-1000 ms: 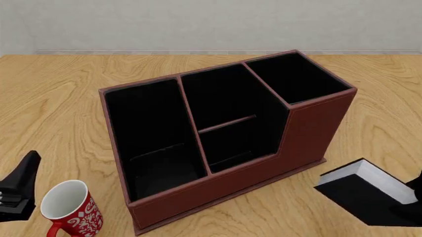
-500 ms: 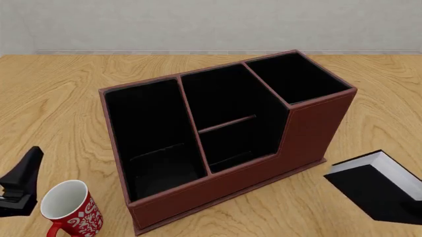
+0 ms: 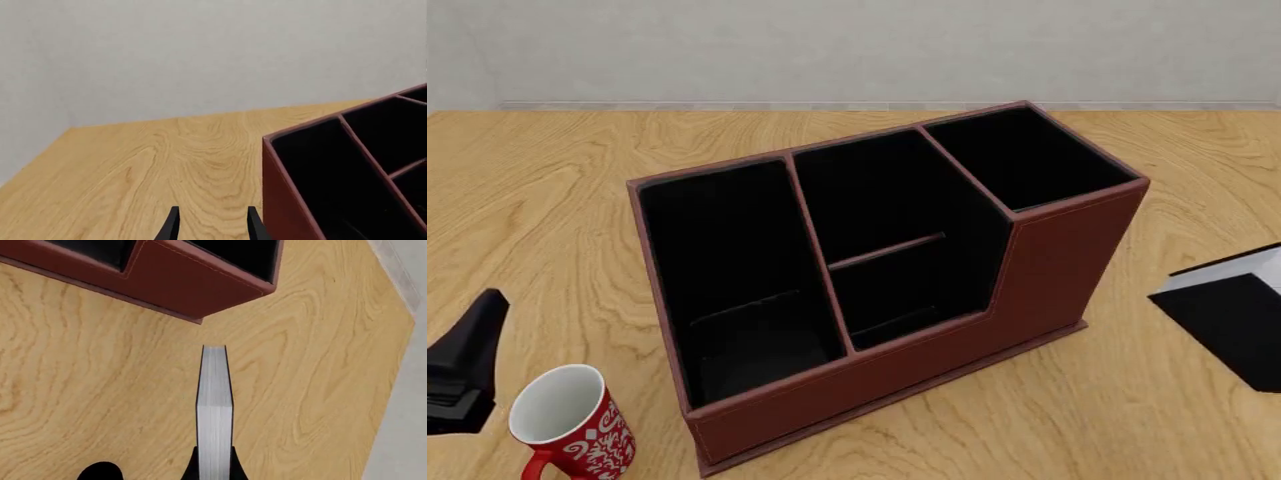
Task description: Pick up the book and place it in the right compartment of the caddy.
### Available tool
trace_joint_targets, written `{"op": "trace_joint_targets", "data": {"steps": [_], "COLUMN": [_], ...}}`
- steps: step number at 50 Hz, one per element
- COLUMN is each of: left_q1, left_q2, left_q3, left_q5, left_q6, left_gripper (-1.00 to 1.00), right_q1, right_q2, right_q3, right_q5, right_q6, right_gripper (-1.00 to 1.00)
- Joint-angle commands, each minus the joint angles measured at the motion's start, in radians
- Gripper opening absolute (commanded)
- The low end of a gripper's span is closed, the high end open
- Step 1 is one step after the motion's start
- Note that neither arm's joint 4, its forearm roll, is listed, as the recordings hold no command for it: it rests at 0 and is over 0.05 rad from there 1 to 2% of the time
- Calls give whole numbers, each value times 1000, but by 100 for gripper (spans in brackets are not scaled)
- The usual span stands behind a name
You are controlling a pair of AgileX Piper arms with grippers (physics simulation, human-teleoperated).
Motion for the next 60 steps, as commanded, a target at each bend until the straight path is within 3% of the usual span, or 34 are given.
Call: {"op": "trace_joint_targets", "data": {"steps": [1, 19, 27, 30, 34, 46, 60], "left_q1": [-1, 2, 3, 3, 3, 10, 13], "left_q2": [3, -2, -13, -17, -30, -59, -77], "left_q3": [-7, -15, -14, -13, -14, -21, -32], "left_q5": [-2, 8, 19, 23, 37, 73, 97], "left_q6": [-3, -2, -1, 0, -3, -1, 0], "left_gripper": [100, 100, 100, 100, 100, 100, 100], "right_q1": [-123, -124, -80, -42, -51, -29, 63], "right_q2": [13, 77, 122, 142, 161, 231, 326], "right_q3": [-88, -253, -335, -378, -411, -550, -708], "right_q5": [0, 0, 0, 0, 0, 0, 0], "right_q6": [-87, -140, -152, -124, -155, -164, -108], "right_gripper": [-100, -100, -100, -100, -100, -100, -100]}}
